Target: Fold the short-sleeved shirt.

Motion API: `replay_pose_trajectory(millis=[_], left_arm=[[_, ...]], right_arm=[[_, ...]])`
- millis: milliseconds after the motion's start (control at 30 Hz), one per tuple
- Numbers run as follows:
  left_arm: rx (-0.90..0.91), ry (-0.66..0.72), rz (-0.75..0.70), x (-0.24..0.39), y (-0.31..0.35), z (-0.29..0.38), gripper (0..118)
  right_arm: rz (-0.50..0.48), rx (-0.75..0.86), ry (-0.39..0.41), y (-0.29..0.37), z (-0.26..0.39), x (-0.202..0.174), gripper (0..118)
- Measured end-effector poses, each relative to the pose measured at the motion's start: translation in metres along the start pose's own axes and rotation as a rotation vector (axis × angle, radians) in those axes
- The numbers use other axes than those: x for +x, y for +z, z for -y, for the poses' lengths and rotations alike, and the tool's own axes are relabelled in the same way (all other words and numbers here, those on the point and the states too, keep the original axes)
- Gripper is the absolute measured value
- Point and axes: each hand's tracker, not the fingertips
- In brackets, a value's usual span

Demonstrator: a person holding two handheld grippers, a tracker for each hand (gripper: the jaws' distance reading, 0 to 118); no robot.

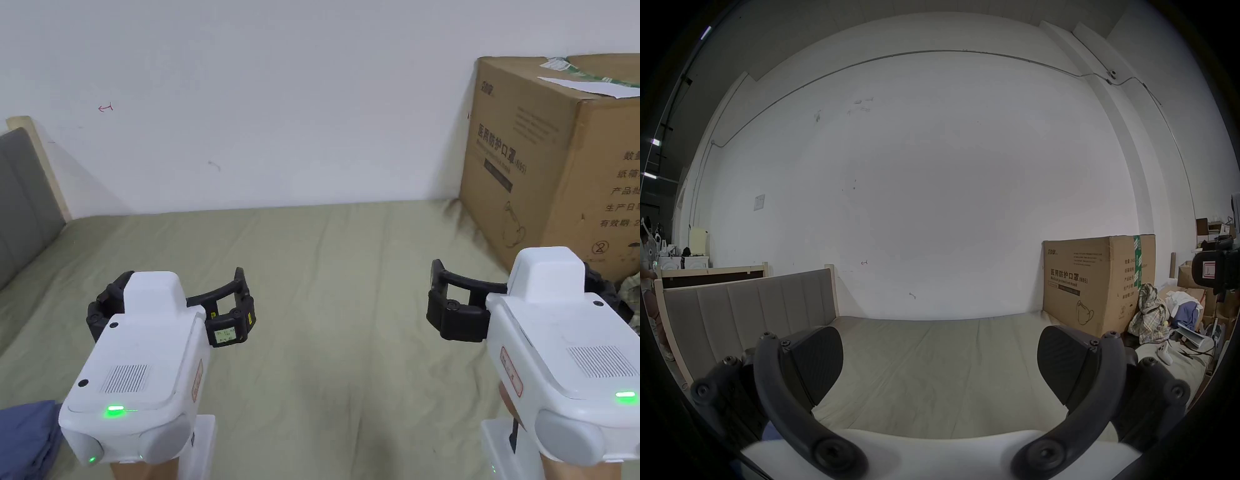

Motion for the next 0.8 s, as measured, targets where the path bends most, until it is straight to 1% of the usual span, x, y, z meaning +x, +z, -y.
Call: replay_pose_trajectory(millis=[433, 800], left_arm=[[0.006, 0.005, -0.009, -0.0032, 0.0003, 0.0009, 118], [0.005, -0.002, -0.006, -0.0046, 0.0017, 0.0005, 118]], right_arm=[[0.009, 0.005, 0.021, 0.0013, -0.0004, -0.0006, 118], [0.013, 0.010, 0.017, 0.0044, -0.0022, 0.0000, 118]])
